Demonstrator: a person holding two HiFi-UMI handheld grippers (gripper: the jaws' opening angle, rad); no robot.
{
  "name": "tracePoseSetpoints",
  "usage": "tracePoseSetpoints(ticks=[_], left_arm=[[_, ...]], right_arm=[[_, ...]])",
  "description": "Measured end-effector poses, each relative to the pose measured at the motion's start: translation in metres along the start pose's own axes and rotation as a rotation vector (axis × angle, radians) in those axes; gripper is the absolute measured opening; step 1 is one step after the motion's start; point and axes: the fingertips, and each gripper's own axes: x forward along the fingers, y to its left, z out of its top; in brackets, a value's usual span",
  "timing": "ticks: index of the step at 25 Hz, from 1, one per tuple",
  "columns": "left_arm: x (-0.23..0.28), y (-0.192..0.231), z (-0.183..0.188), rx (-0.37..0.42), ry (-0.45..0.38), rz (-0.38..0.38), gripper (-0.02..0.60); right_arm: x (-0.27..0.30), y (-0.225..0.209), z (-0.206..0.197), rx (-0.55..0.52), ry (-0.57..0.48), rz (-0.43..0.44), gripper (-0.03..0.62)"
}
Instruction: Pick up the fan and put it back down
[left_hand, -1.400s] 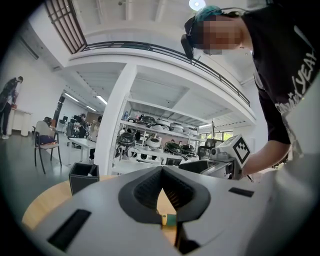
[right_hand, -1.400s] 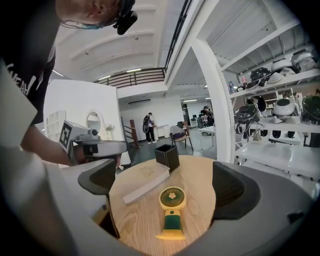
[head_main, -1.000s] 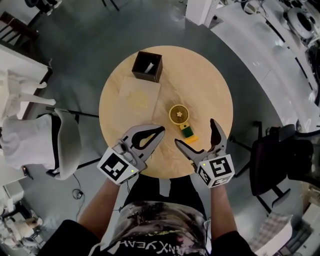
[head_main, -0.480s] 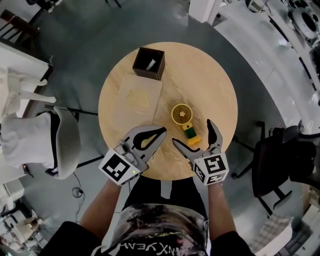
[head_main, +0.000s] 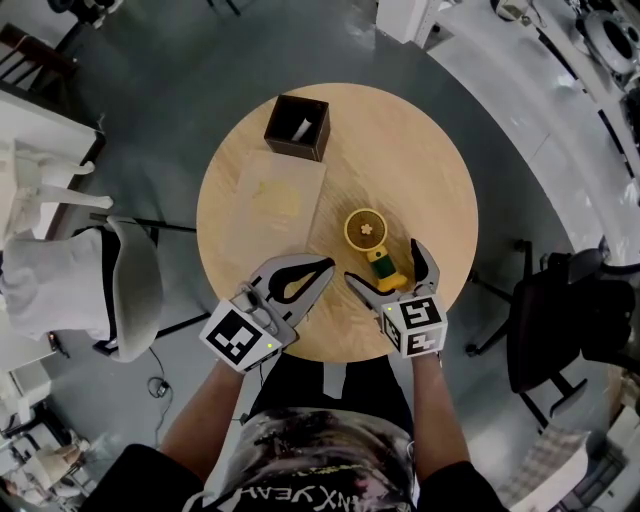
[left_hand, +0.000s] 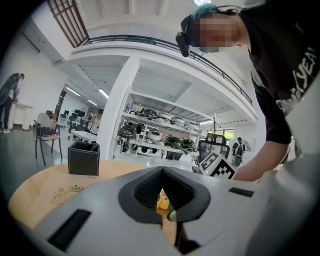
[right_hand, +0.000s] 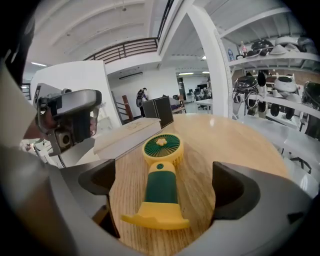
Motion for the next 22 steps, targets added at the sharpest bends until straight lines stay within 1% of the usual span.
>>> tracePoseSetpoints(ticks=[6, 10, 14, 15, 18, 21, 22], left_arm=[[-0.002, 0.001, 0.006, -0.008, 0.001, -0.006, 0.012], [-0.002, 0.002, 0.013, -0.008, -0.012, -0.011, 0.012], [-0.004, 0.005, 0.013, -0.007, -0.015, -0.006, 0.012], [-0.004, 0.006, 0.015, -0.009, -0.018, -0.005, 0.012], [-0.004, 0.007, 0.018, -0.011, -0.022, -0.008, 0.012], [-0.003, 0.008, 0.018, -0.013, -0.021, -0.009, 0.012], [-0.003, 0.009, 0.019, -0.013, -0.023, -0.009, 0.012]], right_arm=[[0.013, -0.006, -0.004, 0.022, 0.129, 0.007, 0.585], [0.016, -0.007, -0.010, 0.031, 0.161, -0.011, 0.584], [0.018, -0.012, -0.011, 0.019, 0.200, -0.050, 0.578], [0.017, -0.014, -0.011, 0.016, 0.210, -0.062, 0.559], [0.013, -0.022, -0.008, 0.002, 0.242, -0.110, 0.474], [0.012, -0.028, -0.010, -0.042, 0.306, -0.145, 0.399], [0.012, -0.028, -0.011, -0.052, 0.329, -0.146, 0.384]])
